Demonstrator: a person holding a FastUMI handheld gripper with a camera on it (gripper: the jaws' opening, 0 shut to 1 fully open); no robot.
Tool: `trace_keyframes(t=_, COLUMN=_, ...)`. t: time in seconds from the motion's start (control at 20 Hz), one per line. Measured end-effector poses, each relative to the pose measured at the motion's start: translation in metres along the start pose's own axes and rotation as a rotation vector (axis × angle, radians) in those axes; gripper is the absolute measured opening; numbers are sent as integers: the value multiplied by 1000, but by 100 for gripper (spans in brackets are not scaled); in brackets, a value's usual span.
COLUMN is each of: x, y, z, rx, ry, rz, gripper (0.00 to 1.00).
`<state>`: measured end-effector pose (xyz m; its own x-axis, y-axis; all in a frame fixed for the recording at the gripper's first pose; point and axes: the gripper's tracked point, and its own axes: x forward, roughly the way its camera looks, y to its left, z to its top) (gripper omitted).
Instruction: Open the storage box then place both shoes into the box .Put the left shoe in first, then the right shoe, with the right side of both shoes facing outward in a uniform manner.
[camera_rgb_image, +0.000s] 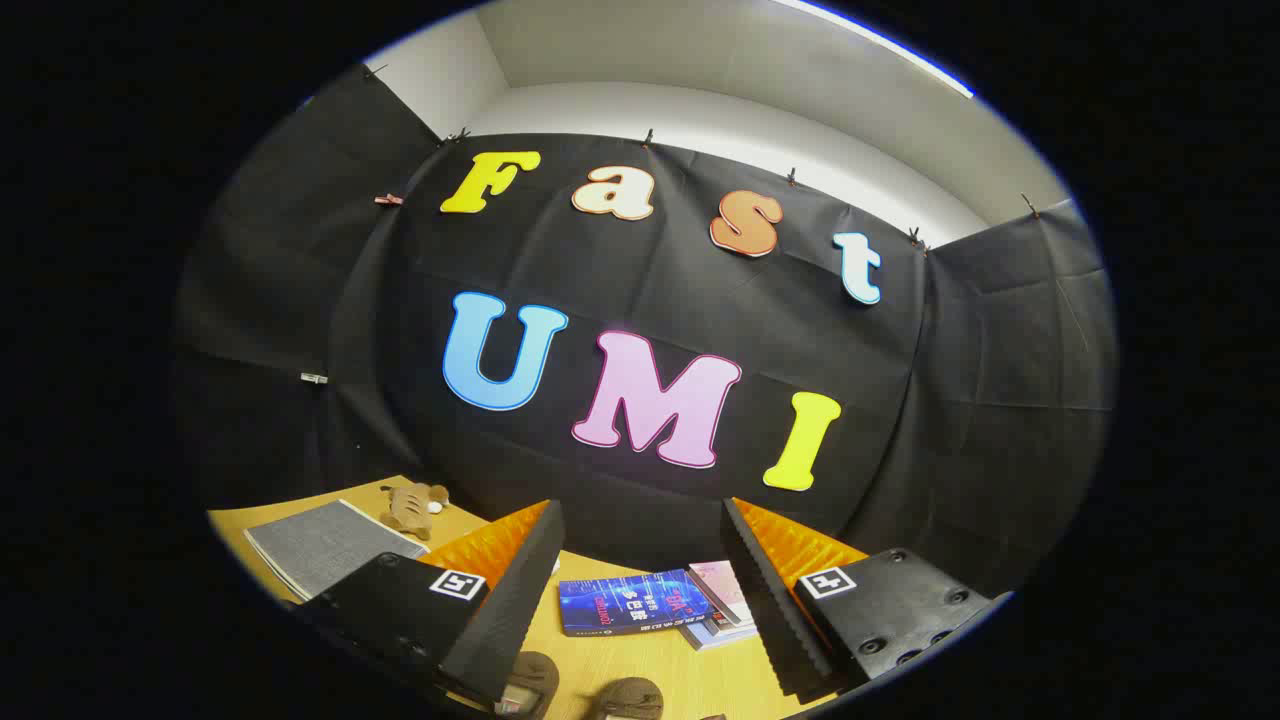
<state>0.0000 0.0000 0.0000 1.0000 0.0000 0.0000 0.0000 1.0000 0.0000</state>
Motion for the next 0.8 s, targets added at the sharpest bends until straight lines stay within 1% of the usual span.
trace_keyframes(t=0.8, x=5, y=11, z=-2, rx=-19, ry=1, rz=20, gripper=98)
